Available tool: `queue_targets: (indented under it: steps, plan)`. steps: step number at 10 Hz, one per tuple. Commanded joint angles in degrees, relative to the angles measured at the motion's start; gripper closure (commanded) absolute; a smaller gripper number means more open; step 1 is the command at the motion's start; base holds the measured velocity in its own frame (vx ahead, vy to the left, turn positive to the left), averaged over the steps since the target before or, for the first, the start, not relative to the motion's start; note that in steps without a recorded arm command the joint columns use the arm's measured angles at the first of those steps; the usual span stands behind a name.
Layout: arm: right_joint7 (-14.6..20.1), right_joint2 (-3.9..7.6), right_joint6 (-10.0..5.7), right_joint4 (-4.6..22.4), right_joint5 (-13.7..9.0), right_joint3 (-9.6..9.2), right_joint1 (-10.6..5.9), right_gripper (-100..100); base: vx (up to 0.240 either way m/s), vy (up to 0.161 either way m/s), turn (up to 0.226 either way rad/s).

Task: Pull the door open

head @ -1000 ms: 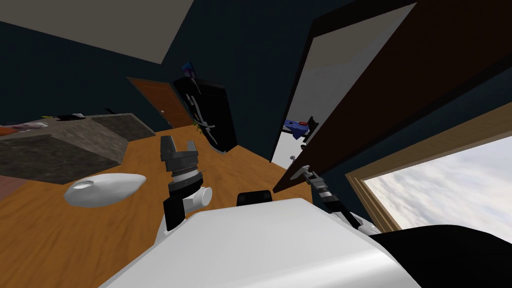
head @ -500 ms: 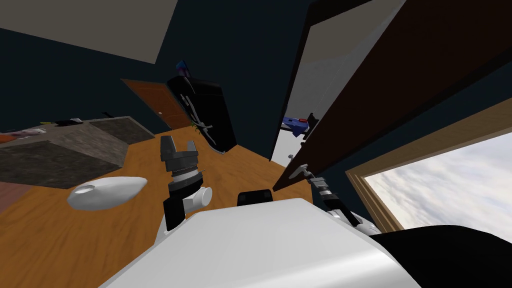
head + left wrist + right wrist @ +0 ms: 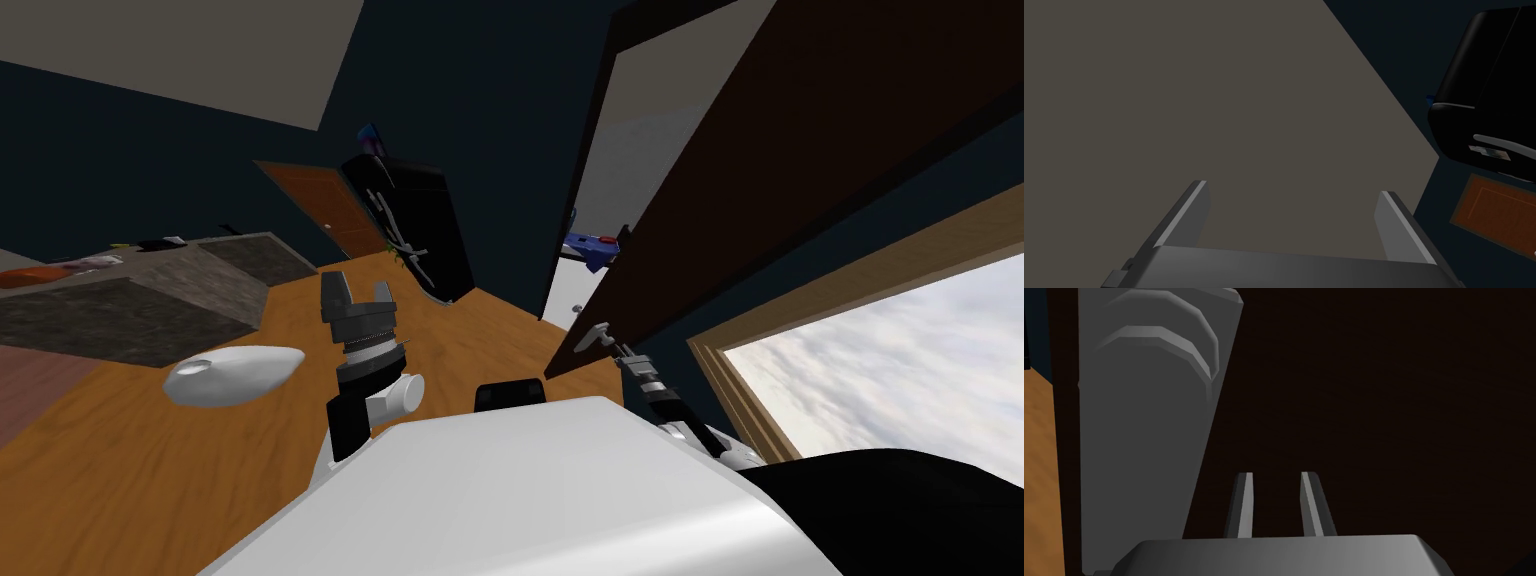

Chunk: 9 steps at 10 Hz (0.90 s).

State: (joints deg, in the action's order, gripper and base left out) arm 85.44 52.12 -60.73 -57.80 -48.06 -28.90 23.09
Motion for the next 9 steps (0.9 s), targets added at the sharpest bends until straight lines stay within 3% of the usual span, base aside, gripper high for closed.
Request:
queue_targets:
  steps: [1,9]
  plan:
    - [1.8,1.0,-1.35,-1.1,-0.3,-1.15,0.53,-100,-0.102,-0.009,0.036]
    - [11.1,6.86,-8.31,-7.8,-1.8,-7.22,3.79,-100,-0.098,-0.02,0.053]
